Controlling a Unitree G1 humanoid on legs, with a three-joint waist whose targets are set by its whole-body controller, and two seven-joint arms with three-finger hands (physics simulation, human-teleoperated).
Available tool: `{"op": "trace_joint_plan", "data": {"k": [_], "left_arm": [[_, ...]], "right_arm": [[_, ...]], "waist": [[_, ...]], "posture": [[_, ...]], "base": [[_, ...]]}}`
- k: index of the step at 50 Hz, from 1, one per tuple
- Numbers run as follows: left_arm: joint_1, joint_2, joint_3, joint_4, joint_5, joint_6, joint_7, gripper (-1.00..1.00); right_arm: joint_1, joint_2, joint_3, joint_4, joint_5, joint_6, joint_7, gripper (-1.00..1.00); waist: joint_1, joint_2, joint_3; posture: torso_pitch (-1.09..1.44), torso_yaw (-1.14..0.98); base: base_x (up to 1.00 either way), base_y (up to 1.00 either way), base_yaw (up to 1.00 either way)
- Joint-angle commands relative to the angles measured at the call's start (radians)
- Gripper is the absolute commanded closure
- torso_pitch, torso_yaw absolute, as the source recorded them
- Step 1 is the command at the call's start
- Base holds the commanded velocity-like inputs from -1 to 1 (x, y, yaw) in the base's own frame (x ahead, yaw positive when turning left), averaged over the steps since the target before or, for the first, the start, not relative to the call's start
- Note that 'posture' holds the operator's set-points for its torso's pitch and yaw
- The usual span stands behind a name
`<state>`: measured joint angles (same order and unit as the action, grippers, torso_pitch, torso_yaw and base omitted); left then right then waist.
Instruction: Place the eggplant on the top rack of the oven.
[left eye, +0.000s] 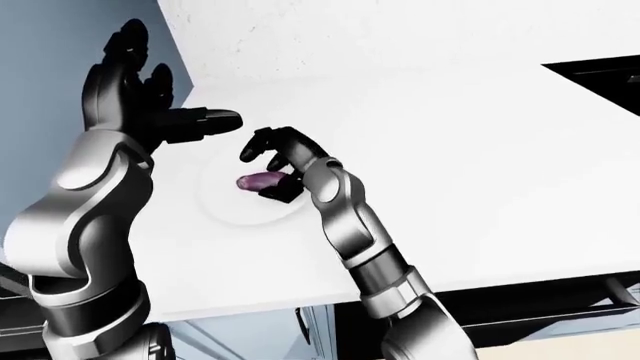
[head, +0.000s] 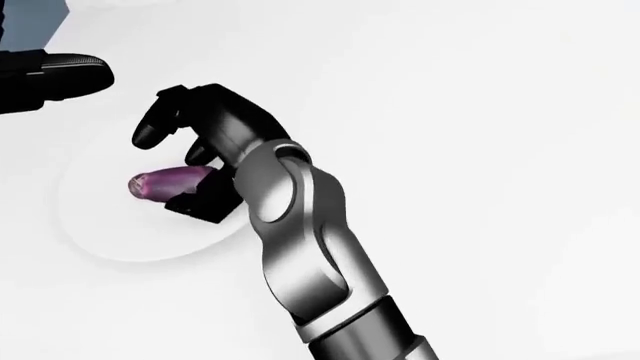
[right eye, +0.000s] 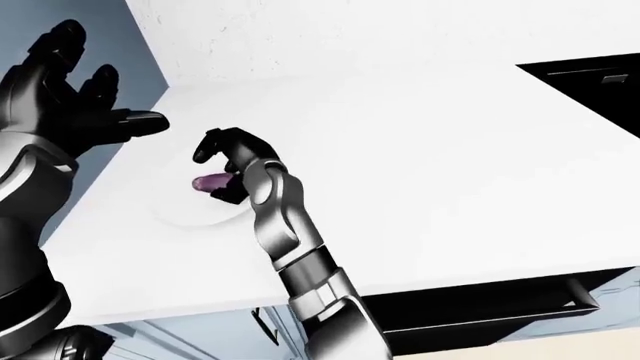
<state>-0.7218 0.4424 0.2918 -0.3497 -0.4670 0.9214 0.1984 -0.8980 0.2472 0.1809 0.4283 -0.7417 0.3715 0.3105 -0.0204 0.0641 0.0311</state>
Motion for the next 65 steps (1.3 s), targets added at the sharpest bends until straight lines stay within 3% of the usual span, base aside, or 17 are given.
{"op": "trace_joint_plan", "data": {"k": [1, 22, 29, 46, 49, 55, 58, 62, 65], "left_arm": [[-0.030, 0.015, 0.015, -0.028, 0.001, -0.028, 0.002, -1.00], [-0.021, 0.015, 0.017, -0.031, -0.004, -0.032, 0.005, -1.00], [-0.024, 0.015, 0.016, -0.031, -0.004, -0.029, 0.007, -1.00], [-0.027, 0.017, 0.017, -0.036, -0.009, -0.022, 0.011, -1.00], [-0.027, 0.018, 0.018, -0.036, -0.011, -0.022, 0.011, -1.00], [-0.025, 0.019, 0.018, -0.034, -0.012, -0.026, 0.009, -1.00], [-0.025, 0.019, 0.017, -0.031, -0.011, -0.029, 0.008, -1.00], [-0.026, 0.020, 0.019, -0.032, -0.012, -0.028, 0.009, -1.00], [-0.028, 0.021, 0.020, -0.033, -0.015, -0.024, 0.011, -1.00]], "right_arm": [[-0.018, 0.005, 0.003, -0.011, -0.017, -0.016, -0.002, -0.02], [0.021, 0.007, 0.020, 0.033, -0.164, -0.134, -0.042, 0.04], [0.015, 0.011, 0.012, 0.051, -0.180, -0.154, -0.051, 0.18], [0.007, 0.031, 0.016, 0.028, -0.208, -0.144, -0.036, 0.19], [-0.004, 0.031, 0.014, 0.019, -0.215, -0.133, -0.025, 0.36], [-0.013, 0.033, 0.015, -0.001, -0.224, -0.117, -0.007, 0.45], [-0.019, 0.032, 0.015, -0.007, -0.231, -0.108, 0.004, 0.61], [-0.041, 0.030, 0.011, -0.017, -0.241, -0.092, 0.024, 1.00], [-0.057, 0.030, 0.006, -0.023, -0.242, -0.085, 0.030, 1.00]], "waist": [[0.000, 0.006, -0.022], [0.001, 0.008, -0.022], [0.002, 0.009, -0.023], [0.002, 0.008, -0.025], [0.001, 0.008, -0.025], [0.000, 0.009, -0.024], [0.000, 0.009, -0.024], [-0.002, 0.009, -0.023], [-0.003, 0.010, -0.022]], "posture": [[0.00, 0.00], [0.00, 0.00], [0.00, 0.00], [0.00, 0.00], [0.00, 0.00], [0.00, 0.00], [0.00, 0.00], [0.00, 0.00], [0.00, 0.00]], "base": [[0.00, 0.00, 0.00], [0.00, 0.00, 0.00], [0.00, 0.00, 0.00], [0.00, 0.00, 0.00], [0.00, 0.00, 0.00], [0.00, 0.00, 0.00], [0.00, 0.00, 0.00], [0.00, 0.00, 0.00], [0.00, 0.00, 0.00]]}}
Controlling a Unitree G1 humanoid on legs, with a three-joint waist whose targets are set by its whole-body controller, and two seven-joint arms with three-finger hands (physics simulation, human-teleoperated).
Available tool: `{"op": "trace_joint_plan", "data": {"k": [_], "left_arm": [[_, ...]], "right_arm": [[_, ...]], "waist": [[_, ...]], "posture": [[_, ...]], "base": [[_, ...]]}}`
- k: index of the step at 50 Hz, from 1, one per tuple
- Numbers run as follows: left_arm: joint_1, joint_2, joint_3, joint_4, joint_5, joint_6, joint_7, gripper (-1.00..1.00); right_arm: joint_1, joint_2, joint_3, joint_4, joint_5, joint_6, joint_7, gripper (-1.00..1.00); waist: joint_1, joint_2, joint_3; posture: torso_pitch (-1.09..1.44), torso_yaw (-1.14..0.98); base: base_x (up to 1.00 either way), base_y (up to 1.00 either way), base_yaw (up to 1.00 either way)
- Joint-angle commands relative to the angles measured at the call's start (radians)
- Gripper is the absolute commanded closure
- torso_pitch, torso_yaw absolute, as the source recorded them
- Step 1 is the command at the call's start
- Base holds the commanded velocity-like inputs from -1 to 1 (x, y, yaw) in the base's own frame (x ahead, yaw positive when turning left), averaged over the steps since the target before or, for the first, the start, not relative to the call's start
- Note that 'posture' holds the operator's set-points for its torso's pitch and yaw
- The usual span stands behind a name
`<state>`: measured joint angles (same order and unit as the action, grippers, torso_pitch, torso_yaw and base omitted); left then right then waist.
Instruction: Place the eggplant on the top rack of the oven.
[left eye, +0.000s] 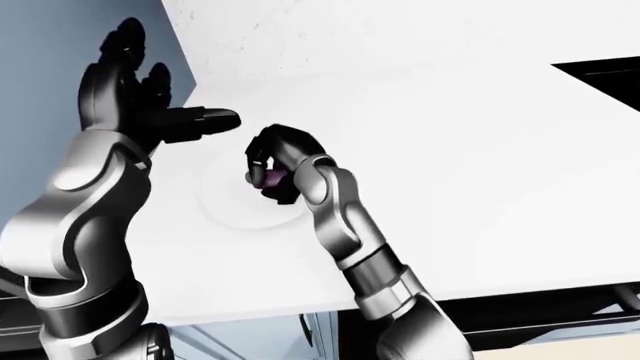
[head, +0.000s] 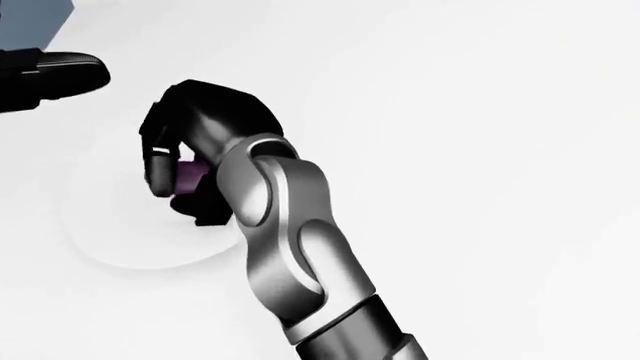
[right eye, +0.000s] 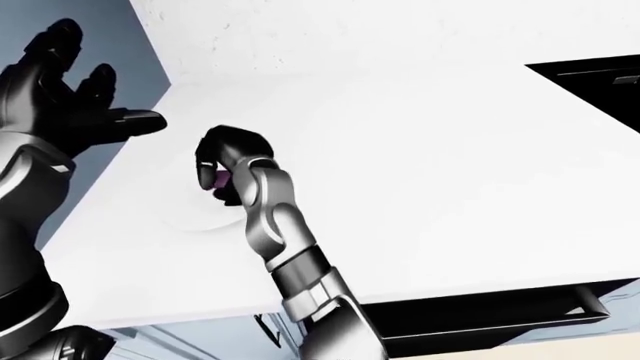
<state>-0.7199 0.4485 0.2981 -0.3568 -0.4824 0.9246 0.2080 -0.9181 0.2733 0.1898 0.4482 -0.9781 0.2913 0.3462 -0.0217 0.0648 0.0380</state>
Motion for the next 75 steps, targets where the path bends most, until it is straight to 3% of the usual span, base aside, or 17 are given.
{"op": "trace_joint_plan", "data": {"k": [1, 23, 29, 40, 47, 75], "left_arm": [[-0.031, 0.016, 0.015, -0.027, 0.000, -0.026, 0.002, -1.00], [-0.026, 0.018, 0.013, -0.027, -0.001, -0.030, 0.001, -1.00], [-0.027, 0.016, 0.010, -0.025, 0.004, -0.031, -0.001, -1.00], [-0.026, 0.013, 0.011, -0.034, 0.006, -0.023, -0.002, -1.00], [-0.022, 0.008, 0.005, -0.026, 0.013, -0.042, -0.008, -1.00], [-0.022, 0.004, 0.005, -0.027, 0.029, -0.041, -0.018, -1.00]], "right_arm": [[-0.041, 0.004, -0.003, -0.049, -0.006, 0.000, -0.001, 1.00], [-0.163, -0.051, -0.062, -0.101, 0.095, 0.097, 0.009, 1.00], [-0.199, -0.089, -0.067, -0.103, 0.123, 0.121, 0.014, 1.00], [-0.288, -0.168, -0.122, -0.129, 0.223, 0.224, 0.030, 1.00], [-0.362, -0.261, -0.155, -0.140, 0.291, 0.301, 0.045, 1.00], [-0.366, -0.453, -0.223, -0.286, 0.472, 0.541, 0.045, 1.00]], "waist": [[-0.002, 0.009, -0.028], [-0.007, 0.010, -0.019], [-0.004, 0.007, -0.017], [0.000, 0.000, -0.016], [0.004, -0.007, -0.013], [0.010, -0.026, -0.013]], "posture": [[0.00, 0.00], [0.00, 0.00], [0.00, 0.00], [0.00, 0.00], [0.00, 0.00], [0.00, 0.00]], "base": [[0.00, 0.00, 0.00], [0.00, 0.00, 0.00], [0.00, 0.00, 0.00], [0.00, 0.00, 0.00], [0.00, 0.00, 0.00], [0.00, 0.00, 0.00]]}}
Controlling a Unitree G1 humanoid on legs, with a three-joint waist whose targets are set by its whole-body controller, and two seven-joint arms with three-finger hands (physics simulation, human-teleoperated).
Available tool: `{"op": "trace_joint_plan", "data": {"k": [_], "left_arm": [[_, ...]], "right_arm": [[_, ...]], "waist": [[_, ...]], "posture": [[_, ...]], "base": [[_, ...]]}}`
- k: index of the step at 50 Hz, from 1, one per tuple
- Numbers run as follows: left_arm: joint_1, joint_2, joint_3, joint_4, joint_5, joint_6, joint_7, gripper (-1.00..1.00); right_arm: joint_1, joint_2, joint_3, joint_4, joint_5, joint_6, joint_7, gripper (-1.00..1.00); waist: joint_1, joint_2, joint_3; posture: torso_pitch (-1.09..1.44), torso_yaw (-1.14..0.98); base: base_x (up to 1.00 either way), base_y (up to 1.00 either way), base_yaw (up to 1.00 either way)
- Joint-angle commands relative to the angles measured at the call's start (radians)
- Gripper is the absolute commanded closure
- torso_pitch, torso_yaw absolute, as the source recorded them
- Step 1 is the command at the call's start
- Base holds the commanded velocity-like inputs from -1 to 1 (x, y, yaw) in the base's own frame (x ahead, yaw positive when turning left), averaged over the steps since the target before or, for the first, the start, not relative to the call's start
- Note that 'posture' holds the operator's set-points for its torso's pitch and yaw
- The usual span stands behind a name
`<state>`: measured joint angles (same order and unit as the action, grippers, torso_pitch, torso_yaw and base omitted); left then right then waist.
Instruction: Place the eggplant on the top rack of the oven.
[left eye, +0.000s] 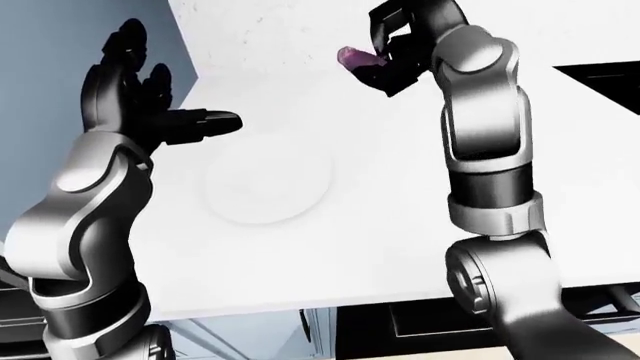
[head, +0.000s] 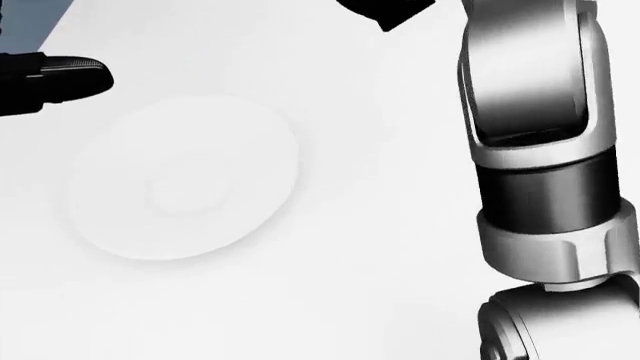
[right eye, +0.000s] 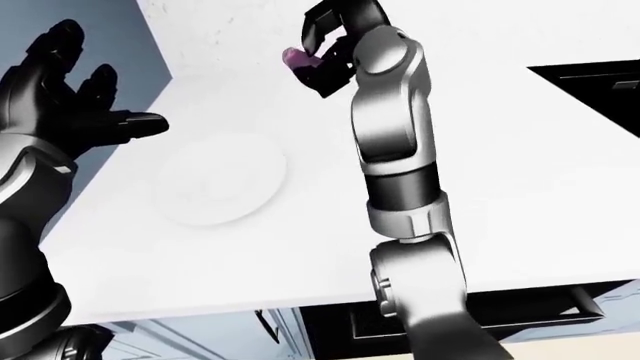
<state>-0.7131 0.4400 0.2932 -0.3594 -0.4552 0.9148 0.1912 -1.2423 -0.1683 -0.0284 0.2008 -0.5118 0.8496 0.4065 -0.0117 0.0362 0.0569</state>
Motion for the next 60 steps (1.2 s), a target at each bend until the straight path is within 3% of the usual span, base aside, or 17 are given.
{"op": "trace_joint_plan", "data": {"k": [1, 12, 44, 46, 50, 55, 60], "left_arm": [[-0.029, 0.013, 0.010, -0.026, 0.002, -0.031, -0.002, -1.00], [-0.037, 0.015, 0.009, -0.029, -0.002, -0.022, 0.002, -1.00], [-0.036, 0.010, 0.006, -0.028, 0.000, -0.022, 0.003, -1.00], [-0.036, 0.010, 0.008, -0.030, 0.000, -0.020, 0.004, -1.00], [-0.036, 0.011, 0.009, -0.031, -0.001, -0.019, 0.005, -1.00], [-0.033, 0.010, 0.008, -0.031, 0.000, -0.021, 0.004, -1.00], [-0.036, 0.011, 0.010, -0.038, -0.004, -0.012, 0.007, -1.00]], "right_arm": [[-0.040, -0.017, -0.010, -0.042, 0.012, -0.013, -0.019, 1.00], [-0.017, -0.060, -0.033, -0.142, 0.084, 0.101, -0.043, 1.00], [0.006, -0.084, -0.024, -0.168, 0.120, 0.123, -0.083, 1.00], [0.008, -0.081, -0.023, -0.169, 0.120, 0.123, -0.084, 1.00], [0.012, -0.080, -0.024, -0.171, 0.121, 0.123, -0.087, 1.00], [0.016, -0.085, -0.025, -0.180, 0.121, 0.128, -0.083, 1.00], [0.024, -0.083, -0.022, -0.190, 0.119, 0.133, -0.082, 1.00]], "waist": [[0.000, 0.002, -0.031], [0.002, -0.002, -0.030], [0.004, -0.004, -0.028], [0.005, -0.001, -0.057], [0.006, -0.003, -0.060], [0.005, -0.003, -0.053], [0.002, 0.014, -0.044]], "posture": [[0.00, 0.00], [0.00, 0.00], [0.00, 0.00], [0.00, 0.00], [0.00, 0.00], [0.00, 0.00], [0.00, 0.00]], "base": [[0.00, 0.00, 0.00], [0.00, 0.00, 0.00], [0.00, 0.00, 0.00], [-0.11, 0.00, 0.00], [-0.15, 0.00, 0.00], [-0.17, 0.00, 0.00], [-0.17, 0.00, 0.00]]}}
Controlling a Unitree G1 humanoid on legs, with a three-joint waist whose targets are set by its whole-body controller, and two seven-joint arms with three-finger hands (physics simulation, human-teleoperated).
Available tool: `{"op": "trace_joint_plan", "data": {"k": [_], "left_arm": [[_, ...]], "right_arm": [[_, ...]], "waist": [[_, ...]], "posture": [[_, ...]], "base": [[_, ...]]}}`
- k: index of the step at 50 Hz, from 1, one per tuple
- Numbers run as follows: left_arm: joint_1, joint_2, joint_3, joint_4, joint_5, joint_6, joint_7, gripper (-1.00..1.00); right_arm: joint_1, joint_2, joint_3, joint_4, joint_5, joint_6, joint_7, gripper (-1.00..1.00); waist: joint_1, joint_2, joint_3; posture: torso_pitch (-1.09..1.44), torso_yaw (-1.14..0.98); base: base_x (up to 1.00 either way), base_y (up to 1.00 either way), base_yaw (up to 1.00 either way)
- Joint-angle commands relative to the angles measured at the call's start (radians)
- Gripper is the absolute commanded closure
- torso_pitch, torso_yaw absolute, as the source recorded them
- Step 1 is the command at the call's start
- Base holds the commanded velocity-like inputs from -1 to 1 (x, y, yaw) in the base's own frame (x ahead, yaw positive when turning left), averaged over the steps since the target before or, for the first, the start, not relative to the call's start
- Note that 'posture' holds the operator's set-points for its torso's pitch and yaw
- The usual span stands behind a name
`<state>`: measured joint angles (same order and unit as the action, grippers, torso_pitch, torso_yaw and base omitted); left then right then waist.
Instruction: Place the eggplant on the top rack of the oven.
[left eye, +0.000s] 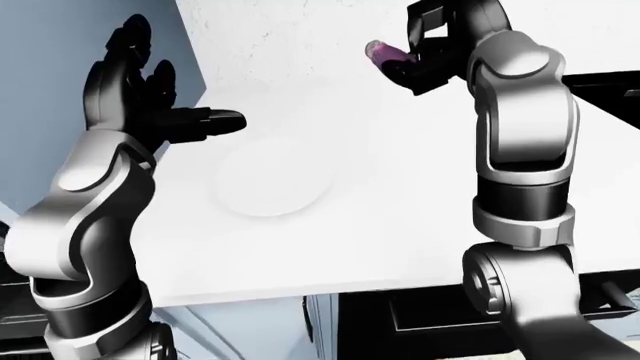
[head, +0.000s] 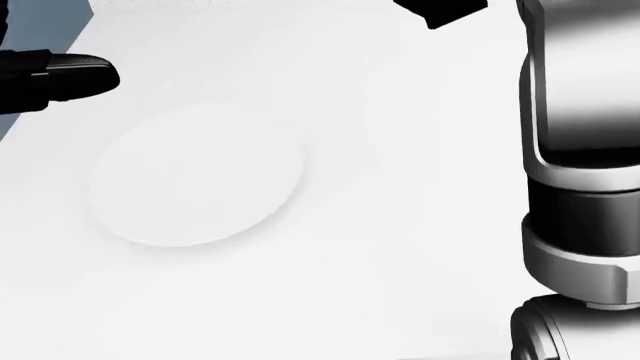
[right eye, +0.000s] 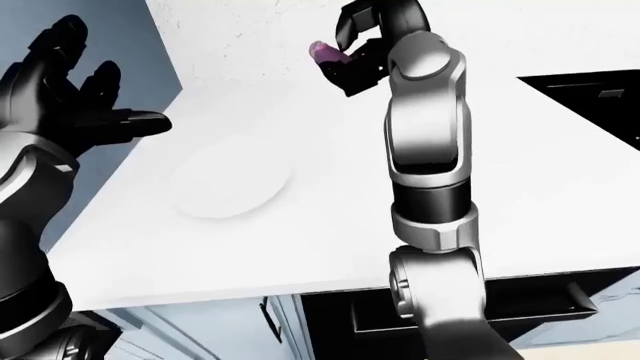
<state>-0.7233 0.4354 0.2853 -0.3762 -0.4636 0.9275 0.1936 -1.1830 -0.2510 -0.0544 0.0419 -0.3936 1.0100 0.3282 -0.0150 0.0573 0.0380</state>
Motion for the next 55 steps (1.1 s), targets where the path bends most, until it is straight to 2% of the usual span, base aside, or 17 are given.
{"op": "trace_joint_plan", "data": {"k": [1, 10, 14, 16, 17, 27, 29, 31, 32, 33, 36, 45, 48, 50, 51, 52, 55], "left_arm": [[-0.023, 0.015, 0.018, -0.022, 0.005, -0.025, 0.004, -1.00], [-0.027, 0.022, 0.025, -0.019, -0.001, -0.026, 0.002, -1.00], [-0.024, 0.020, 0.020, -0.015, 0.001, -0.031, 0.003, -1.00], [-0.025, 0.021, 0.019, -0.013, 0.001, -0.033, 0.002, -1.00], [-0.024, 0.020, 0.018, -0.012, 0.002, -0.035, 0.002, -1.00], [-0.028, 0.020, 0.020, -0.021, 0.000, -0.023, 0.005, -1.00], [-0.026, 0.019, 0.017, -0.017, 0.002, -0.029, 0.004, -1.00], [-0.031, 0.020, 0.019, -0.019, 0.000, -0.023, 0.006, -1.00], [-0.031, 0.020, 0.019, -0.019, -0.001, -0.022, 0.007, -1.00], [-0.031, 0.019, 0.017, -0.016, 0.001, -0.025, 0.006, -1.00], [-0.027, 0.019, 0.018, -0.016, 0.002, -0.029, 0.003, -1.00], [-0.025, 0.018, 0.019, -0.018, 0.002, -0.029, 0.003, -1.00], [-0.026, 0.019, 0.020, -0.018, 0.001, -0.028, 0.004, -1.00], [-0.029, 0.020, 0.021, -0.020, -0.001, -0.024, 0.005, -1.00], [-0.030, 0.020, 0.022, -0.022, -0.002, -0.021, 0.007, -1.00], [-0.031, 0.021, 0.021, -0.022, -0.003, -0.020, 0.007, -1.00], [-0.031, 0.021, 0.020, -0.018, -0.003, -0.023, 0.006, -1.00]], "right_arm": [[-0.033, 0.000, 0.004, -0.033, 0.000, -0.028, -0.004, 1.00], [-0.033, -0.001, 0.006, -0.017, -0.003, -0.042, 0.001, 1.00], [-0.033, -0.001, 0.009, -0.015, -0.008, -0.042, 0.006, 1.00], [-0.030, -0.005, 0.009, -0.019, -0.013, -0.042, 0.011, 1.00], [-0.032, -0.007, 0.006, -0.020, -0.015, -0.040, 0.014, 1.00], [-0.026, -0.003, 0.004, -0.025, -0.017, -0.041, 0.015, 1.00], [-0.023, -0.004, 0.002, -0.030, -0.018, -0.039, 0.017, 1.00], [-0.014, -0.003, 0.001, -0.032, -0.017, -0.043, 0.015, 1.00], [-0.011, -0.002, 0.001, -0.033, -0.017, -0.044, 0.014, 1.00], [-0.008, -0.001, 0.001, -0.033, -0.016, -0.046, 0.013, 1.00], [-0.003, 0.002, 0.000, -0.036, -0.014, -0.046, 0.011, 1.00], [0.004, 0.001, 0.001, -0.048, -0.012, -0.036, 0.010, 1.00], [0.001, 0.000, 0.002, -0.047, -0.011, -0.037, 0.011, 1.00], [0.005, 0.001, 0.001, -0.047, -0.010, -0.039, 0.009, 1.00], [0.004, 0.001, 0.002, -0.047, -0.010, -0.037, 0.010, 1.00], [0.000, 0.000, 0.002, -0.050, -0.011, -0.033, 0.011, 1.00], [-0.002, -0.002, 0.000, -0.050, -0.011, -0.033, 0.010, 1.00]], "waist": [[0.005, -0.002, -0.023], [-0.003, -0.007, -0.041], [-0.002, -0.041, -0.036], [-0.002, -0.092, -0.046], [0.004, -0.098, -0.051], [0.020, -0.029, -0.028], [0.018, 0.003, -0.022], [0.016, 0.067, -0.034], [0.018, 0.030, -0.028], [0.014, 0.040, -0.028], [0.013, 0.022, -0.042], [0.021, -0.020, -0.021], [0.027, -0.068, -0.022], [0.026, -0.154, -0.044], [0.026, -0.086, -0.017], [0.031, -0.100, -0.025], [0.030, -0.075, -0.034]], "posture": [[0.00, 0.00], [0.00, 0.00], [0.00, 0.00], [0.00, 0.00], [0.00, 0.00], [0.00, 0.00], [0.00, 0.00], [0.00, 0.00], [0.00, 0.00], [0.00, 0.00], [0.00, 0.00], [0.00, 0.00], [0.00, 0.00], [0.00, 0.00], [0.00, 0.00], [0.00, 0.00], [0.00, 0.00]], "base": [[-0.17, 0.00, 0.00], [-0.17, 0.00, 0.00], [-0.17, 0.00, 0.00], [-0.17, 0.00, 0.00], [-0.17, 0.00, 0.00], [-0.16, -0.02, 0.00], [-0.15, -0.04, 0.00], [-0.15, -0.04, 0.00], [-0.15, -0.04, 0.00], [-0.16, -0.05, 0.00], [-0.11, -0.08, 0.00], [-0.04, -0.30, 0.00], [-0.03, -0.36, 0.00], [-0.03, -0.36, 0.00], [-0.03, -0.36, 0.00], [-0.04, -0.36, 0.00], [-0.02, -0.23, 0.00]]}}
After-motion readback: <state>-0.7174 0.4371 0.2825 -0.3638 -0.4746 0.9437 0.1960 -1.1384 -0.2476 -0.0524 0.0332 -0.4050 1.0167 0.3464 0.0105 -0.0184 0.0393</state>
